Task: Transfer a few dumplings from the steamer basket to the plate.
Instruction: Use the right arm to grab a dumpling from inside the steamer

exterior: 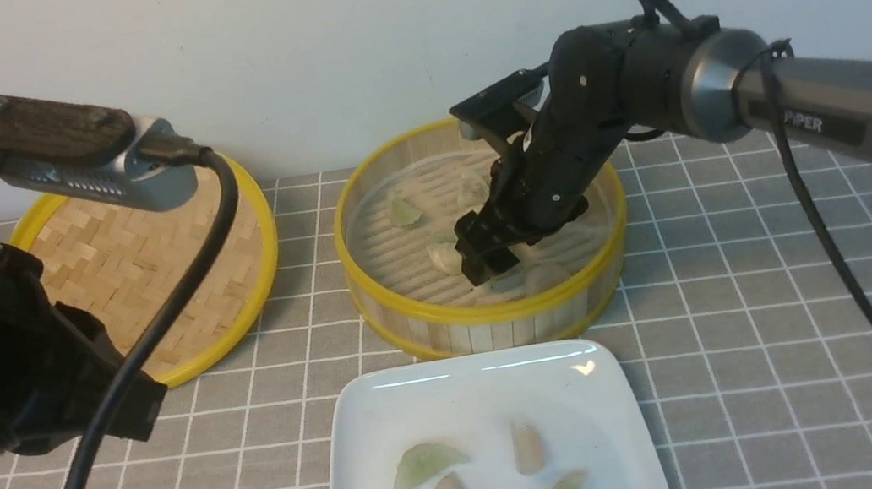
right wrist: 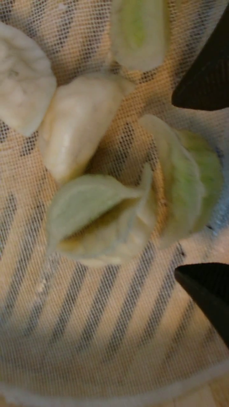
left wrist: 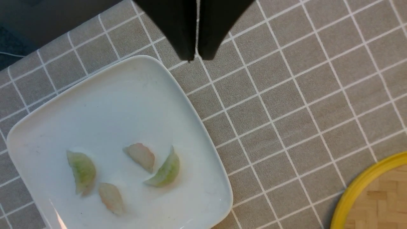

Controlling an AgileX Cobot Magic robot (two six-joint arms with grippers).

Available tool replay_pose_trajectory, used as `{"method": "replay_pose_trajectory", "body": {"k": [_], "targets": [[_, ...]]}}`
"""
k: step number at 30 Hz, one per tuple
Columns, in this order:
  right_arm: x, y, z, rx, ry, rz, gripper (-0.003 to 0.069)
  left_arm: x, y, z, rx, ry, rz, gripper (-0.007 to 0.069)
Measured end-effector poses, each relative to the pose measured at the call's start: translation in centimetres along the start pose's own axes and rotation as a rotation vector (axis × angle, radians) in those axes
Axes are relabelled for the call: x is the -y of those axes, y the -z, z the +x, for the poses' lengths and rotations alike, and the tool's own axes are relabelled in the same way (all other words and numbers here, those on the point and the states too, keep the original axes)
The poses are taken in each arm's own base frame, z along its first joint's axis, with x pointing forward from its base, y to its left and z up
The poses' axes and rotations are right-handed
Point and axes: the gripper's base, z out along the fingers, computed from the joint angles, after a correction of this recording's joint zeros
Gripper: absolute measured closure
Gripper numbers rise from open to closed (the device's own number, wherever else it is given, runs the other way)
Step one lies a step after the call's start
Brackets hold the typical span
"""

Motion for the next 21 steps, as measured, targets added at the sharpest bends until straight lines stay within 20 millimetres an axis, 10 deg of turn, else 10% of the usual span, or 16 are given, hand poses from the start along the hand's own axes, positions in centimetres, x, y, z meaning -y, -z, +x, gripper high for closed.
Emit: {"method": "replay_pose_trajectory", "body": {"k": [16,21], "targets": [[0.1,-0.7,0.0,0.0,0.0,0.003,0.0232,-0.4,0.0,0.0,-0.004,-0.015,-0.044,0.0629],[-0.3,2.3,0.3,-0.084,0.023,0.007,0.0232,-0.5,0.0,0.0,-0.005,-0.02,-0.06,0.0629]]}}
